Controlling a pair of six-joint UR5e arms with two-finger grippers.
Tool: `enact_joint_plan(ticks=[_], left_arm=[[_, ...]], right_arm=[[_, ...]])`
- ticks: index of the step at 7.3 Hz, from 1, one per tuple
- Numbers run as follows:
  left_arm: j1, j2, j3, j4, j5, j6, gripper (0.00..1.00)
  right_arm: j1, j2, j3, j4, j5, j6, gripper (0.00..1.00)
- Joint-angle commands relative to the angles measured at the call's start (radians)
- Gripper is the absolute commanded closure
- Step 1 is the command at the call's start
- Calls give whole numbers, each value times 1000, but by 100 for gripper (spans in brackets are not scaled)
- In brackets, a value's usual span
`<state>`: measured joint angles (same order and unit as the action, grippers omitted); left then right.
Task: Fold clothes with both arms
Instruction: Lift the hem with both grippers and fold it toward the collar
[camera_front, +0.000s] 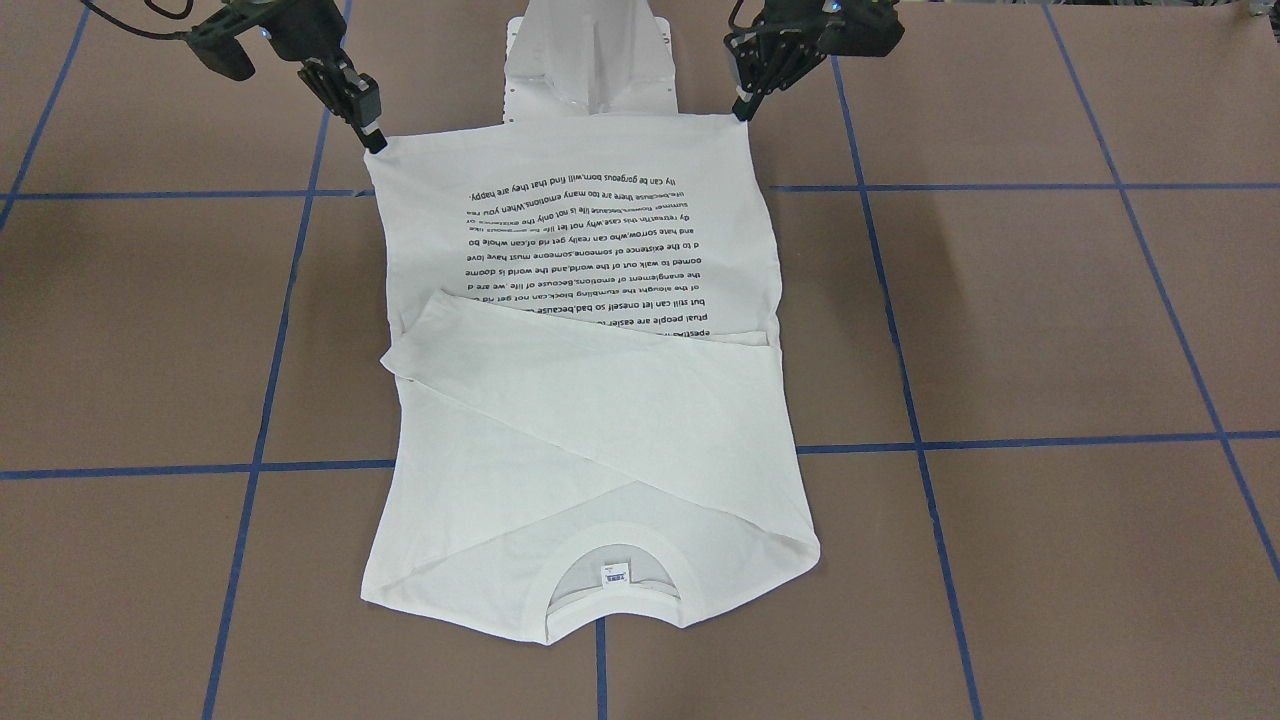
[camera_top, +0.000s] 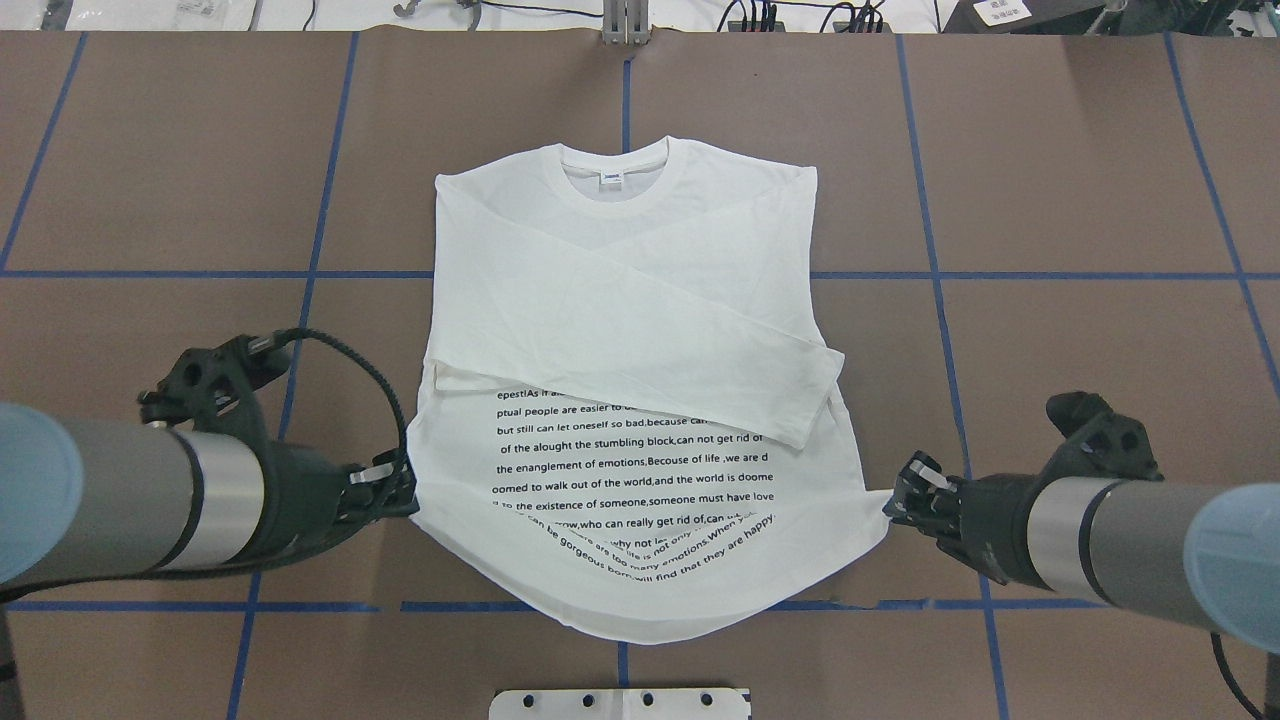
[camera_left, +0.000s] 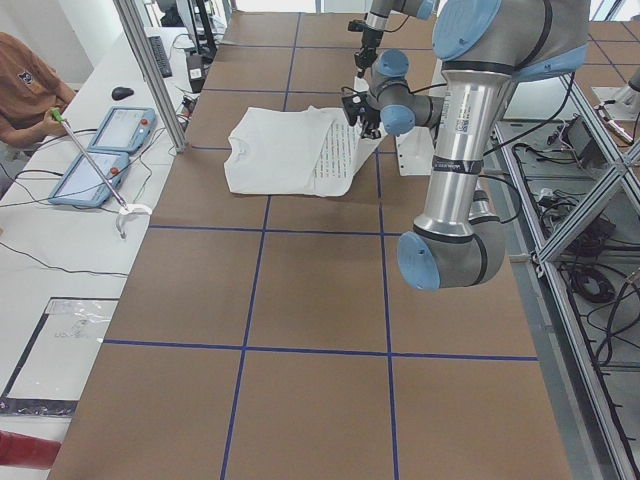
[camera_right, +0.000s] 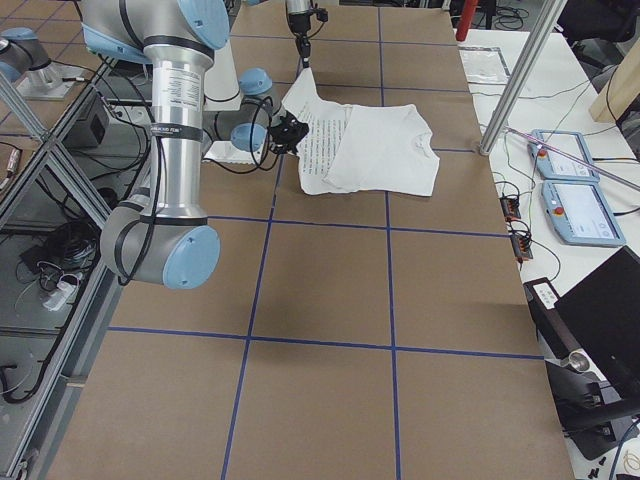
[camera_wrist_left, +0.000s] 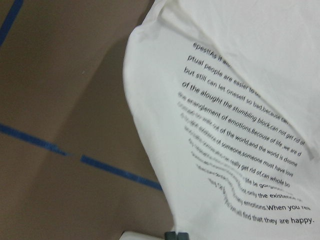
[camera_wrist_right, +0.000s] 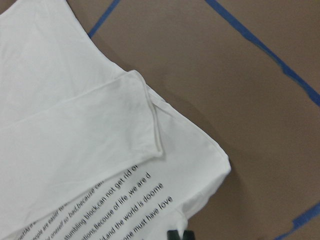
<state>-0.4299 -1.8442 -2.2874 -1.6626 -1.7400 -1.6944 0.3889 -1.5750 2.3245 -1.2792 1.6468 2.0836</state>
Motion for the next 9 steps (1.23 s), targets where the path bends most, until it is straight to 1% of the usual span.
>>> enact_joint_plan(ticks=[1,2,3,4,5,6,7,8,9], left_arm=[[-158,-114,210,-14,-1,169,100],[-209,-160,295,-46,-1,211,100],[-245,-182,393,-137,-1,217,100],[-269,-191,475,-223,-1,217,100],[-300,-240,561,-274,-1,217,100],[-328,-263,606,-290,-1,220,100],[-337,-288,677,-331,0,240,100],[-355,-320,791,-430,0,243,100],[-357,-337,866,-497,4,243,100]], right_arm=[[250,293,-213,-168,151,-198,100],[304,369,-275,-228,160,-264,100],[350,407,-345,-233,160,-319,100],[384,464,-438,-224,160,-361,100],[396,525,-533,-221,159,-382,100],[419,576,-612,-223,160,-387,100],[427,616,-701,-204,157,-420,100],[448,653,-809,-127,157,-431,100],[449,679,-917,-58,156,-433,100]])
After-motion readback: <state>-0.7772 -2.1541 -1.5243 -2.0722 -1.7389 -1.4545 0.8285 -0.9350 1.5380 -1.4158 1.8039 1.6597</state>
